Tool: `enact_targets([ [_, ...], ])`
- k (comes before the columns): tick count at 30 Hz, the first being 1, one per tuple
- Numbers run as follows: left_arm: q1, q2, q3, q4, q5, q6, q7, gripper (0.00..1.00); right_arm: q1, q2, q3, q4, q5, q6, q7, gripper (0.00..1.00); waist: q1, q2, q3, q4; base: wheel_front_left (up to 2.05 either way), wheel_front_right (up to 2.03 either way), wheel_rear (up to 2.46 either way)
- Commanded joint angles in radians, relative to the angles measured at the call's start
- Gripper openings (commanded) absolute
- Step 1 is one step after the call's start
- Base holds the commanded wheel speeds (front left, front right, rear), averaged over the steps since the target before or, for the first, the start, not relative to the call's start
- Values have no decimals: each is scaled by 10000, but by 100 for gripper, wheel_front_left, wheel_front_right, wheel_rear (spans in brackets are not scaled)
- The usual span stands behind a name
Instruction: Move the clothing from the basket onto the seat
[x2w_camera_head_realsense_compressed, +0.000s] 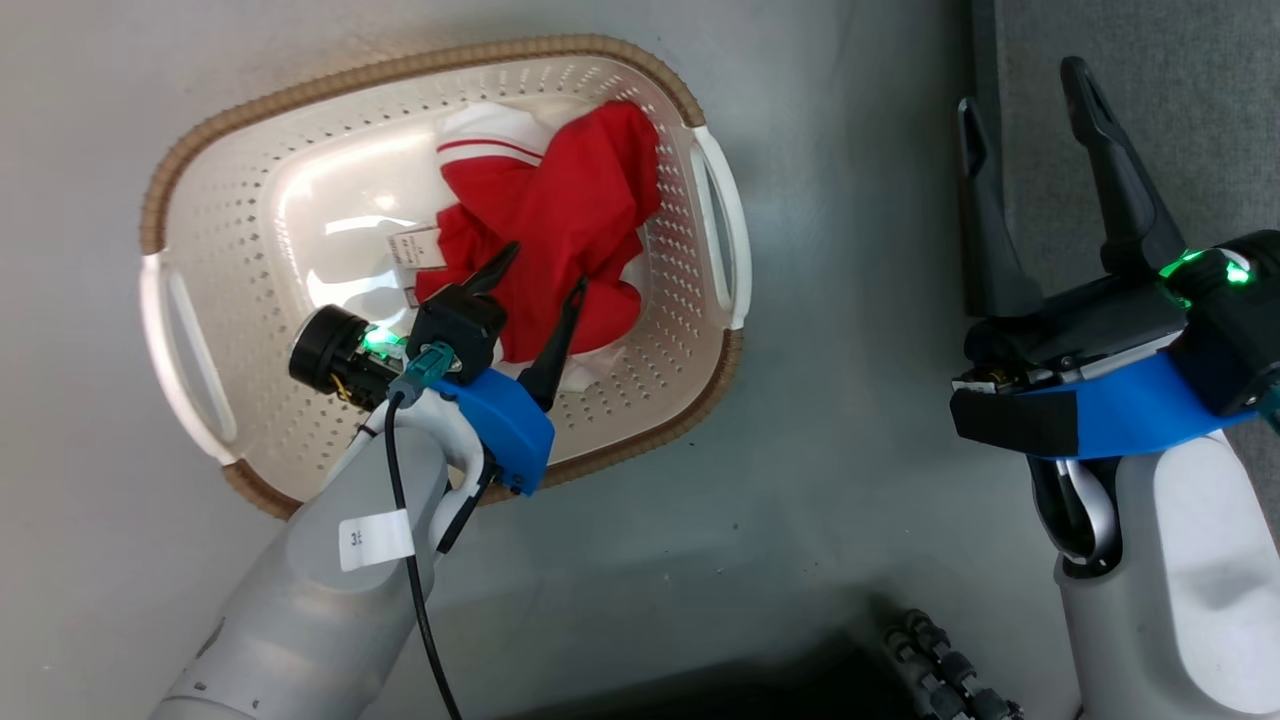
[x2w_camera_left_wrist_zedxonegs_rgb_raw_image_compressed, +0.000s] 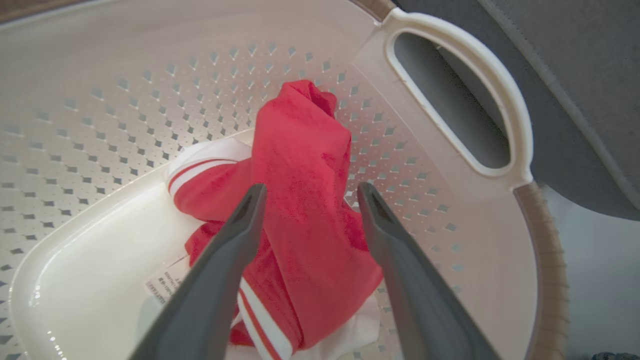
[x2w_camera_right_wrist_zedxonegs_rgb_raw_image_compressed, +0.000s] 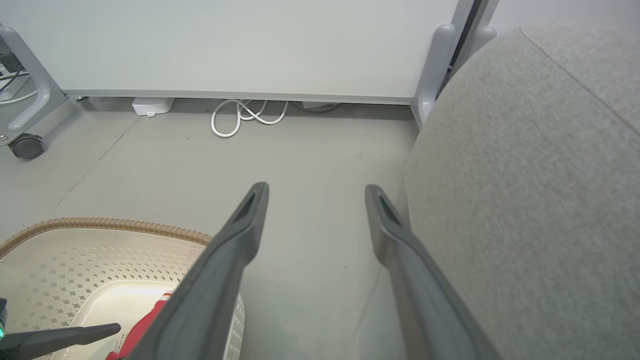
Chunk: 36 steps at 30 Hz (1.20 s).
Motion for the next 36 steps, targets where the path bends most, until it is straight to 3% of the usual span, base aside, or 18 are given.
enact_targets([
  [1,-234,88,-143,184,-49,-10,-27,100,-196,40,35,29,111,1,-128,100,-2,0,233,-213,0,0,0],
  [6,-565,141,-96,866,69,18,-27,100,-203,59,155,80,307,1,-286,100,-2,0,463,-332,0,0,0],
  [20,-1445,-395,333,3140,142,958,-25,100,-204,61,540,296,781,1,-533,100,-2,0,687,-558,0,0,0],
  [21,-1491,-420,346,3298,112,950,-25,91,-199,61,550,317,805,1,-557,100,-2,0,678,-572,0,0,0],
  [22,-1547,-444,345,3413,91,924,-26,51,-198,61,557,332,824,1,-576,100,-2,0,669,-585,0,0,0],
  [23,-1609,-475,345,3510,85,894,-26,18,-201,61,556,353,828,1,-578,100,-2,0,660,-593,0,0,0],
  [24,-1642,-499,339,3600,75,886,-26,0,-204,61,552,368,838,1,-592,100,-2,0,650,-598,0,0,0],
  [36,-1683,-790,172,3832,35,978,-26,0,-164,62,413,437,780,1,-597,100,-2,0,506,-483,0,0,0],
])
